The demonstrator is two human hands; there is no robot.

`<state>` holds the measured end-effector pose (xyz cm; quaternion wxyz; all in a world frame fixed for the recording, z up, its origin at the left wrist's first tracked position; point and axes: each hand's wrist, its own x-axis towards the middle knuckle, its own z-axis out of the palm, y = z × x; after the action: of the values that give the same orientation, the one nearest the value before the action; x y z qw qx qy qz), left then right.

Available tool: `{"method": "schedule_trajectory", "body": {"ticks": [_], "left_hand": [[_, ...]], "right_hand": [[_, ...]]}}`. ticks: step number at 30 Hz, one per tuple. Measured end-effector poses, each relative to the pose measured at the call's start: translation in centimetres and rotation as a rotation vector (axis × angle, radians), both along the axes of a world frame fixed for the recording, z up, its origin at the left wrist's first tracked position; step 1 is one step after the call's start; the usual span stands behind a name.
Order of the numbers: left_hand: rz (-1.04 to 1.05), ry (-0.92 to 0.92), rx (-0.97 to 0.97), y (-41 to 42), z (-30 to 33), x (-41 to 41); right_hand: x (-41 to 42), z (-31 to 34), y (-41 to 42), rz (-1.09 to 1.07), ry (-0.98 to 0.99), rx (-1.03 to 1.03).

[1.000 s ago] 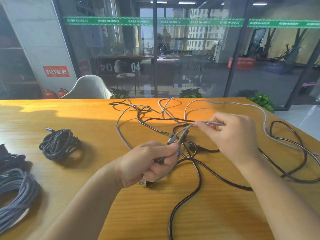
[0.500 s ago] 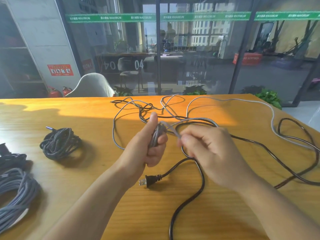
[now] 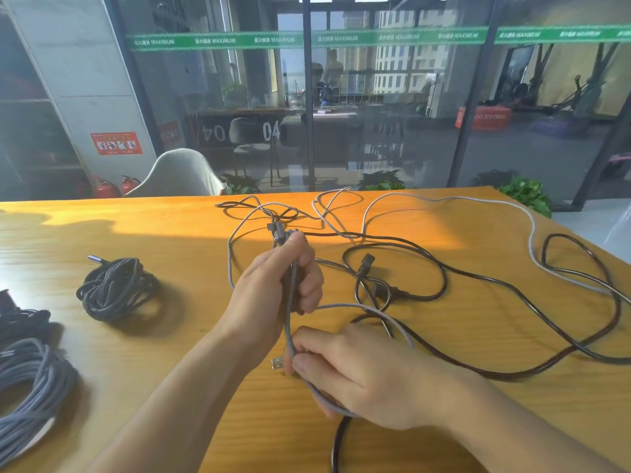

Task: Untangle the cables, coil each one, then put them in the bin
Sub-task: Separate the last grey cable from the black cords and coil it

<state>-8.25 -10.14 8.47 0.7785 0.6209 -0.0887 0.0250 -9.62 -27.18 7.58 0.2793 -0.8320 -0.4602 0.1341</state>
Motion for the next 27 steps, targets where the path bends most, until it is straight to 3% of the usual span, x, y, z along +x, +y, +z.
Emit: {"method": "schedule_trajectory", "body": {"ticks": [2, 7, 13, 16, 22, 27], "left_hand": [[-0.063, 0.015, -0.058, -0.2, 0.5, -0.5], [-0.216, 0.076, -0.264, 0.1, 0.9, -0.8], [-0.366, 0.049, -0.280, 1.1, 1.2, -0.9], [-0.389, 0.051, -0.274, 1.9, 1.5, -1.2], [-0.358, 0.050, -0.255, 3.1, 1.8, -1.2], [-0.481, 0.086, -0.157, 3.5, 1.6, -1.2]], "right_hand": [[0.1, -0.2, 0.1, -0.017, 0.115, 0.020], [1.5, -0.1, -0.5, -0.117, 0.173, -0.078], [3.7, 1.3, -4.2, -0.101, 0.454, -0.173], [4.8, 2.3, -6.4, -0.029, 0.489, -0.232], [6.3, 3.3, -10.1, -0.090, 0.400, -0.160], [8.2, 2.2, -11.3, -0.544, -0.004, -0.158]]}}
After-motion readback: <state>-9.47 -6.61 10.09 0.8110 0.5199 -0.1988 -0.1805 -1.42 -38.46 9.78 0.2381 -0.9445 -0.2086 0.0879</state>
